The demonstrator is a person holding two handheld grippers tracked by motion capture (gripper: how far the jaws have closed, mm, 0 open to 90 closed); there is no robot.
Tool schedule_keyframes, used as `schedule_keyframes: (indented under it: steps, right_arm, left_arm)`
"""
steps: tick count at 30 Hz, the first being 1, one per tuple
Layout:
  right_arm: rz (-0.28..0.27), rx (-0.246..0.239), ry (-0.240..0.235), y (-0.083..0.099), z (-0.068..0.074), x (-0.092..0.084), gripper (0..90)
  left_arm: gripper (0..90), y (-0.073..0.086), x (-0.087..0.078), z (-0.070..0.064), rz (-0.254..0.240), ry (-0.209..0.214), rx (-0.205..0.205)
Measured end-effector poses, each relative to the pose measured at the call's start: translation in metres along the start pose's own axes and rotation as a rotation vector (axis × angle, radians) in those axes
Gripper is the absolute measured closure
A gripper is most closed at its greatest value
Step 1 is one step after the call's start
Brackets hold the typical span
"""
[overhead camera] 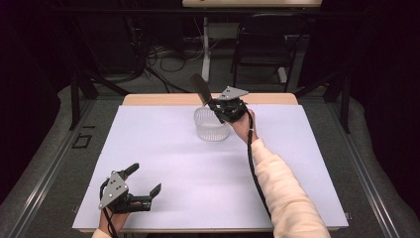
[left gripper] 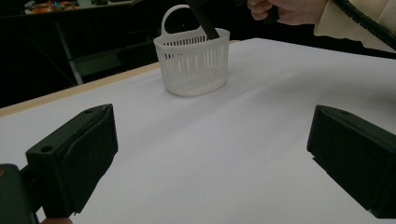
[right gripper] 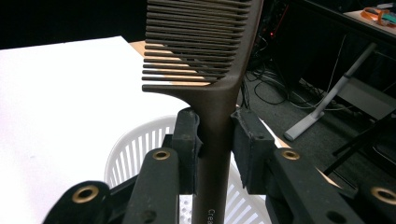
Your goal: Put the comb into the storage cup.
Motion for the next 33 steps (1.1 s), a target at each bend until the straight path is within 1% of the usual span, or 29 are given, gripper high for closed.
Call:
schedule_keyframes:
  steps: [12,20,26,32,33]
  right_arm:
    - [0.028,-0.007,-0.014,0.0066,-0.0005,0.0053,72.2]
    - [0.035,-0.012,-0.017,0.0082,-0.0001,0.0054,72.2]
    - [0.043,-0.017,-0.027,0.0085,0.0019,0.0069,72.2]
    - [0.056,-0.032,-0.038,0.0095,0.003,0.0093,72.2]
    - [0.059,-0.028,-0.04,0.0099,0.0035,0.0094,72.2]
  left_arm:
    - [1.9,0.0001,0.0002,0.0002,0.0,0.0,-0.001]
    - [1.9,0.0003,0.0004,0.0005,0.002,-0.001,0.001]
    - [1.9,0.0002,0.0,0.0003,0.0,0.001,0.0]
    - [1.9,0.0001,0.0001,0.0,-0.002,0.0,-0.002]
    - [1.9,0.0002,0.0001,0.0,-0.002,0.0,-0.002]
Point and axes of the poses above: each handheld gripper's, and its own axes: x roughly forward along the jaws, y roughly out of its underside, z roughly to its left, the point moved 4 cm from there along x, roughly forward along the jaws, and after that the axes turned 5 degrees about -x, right-handed, at the moved point
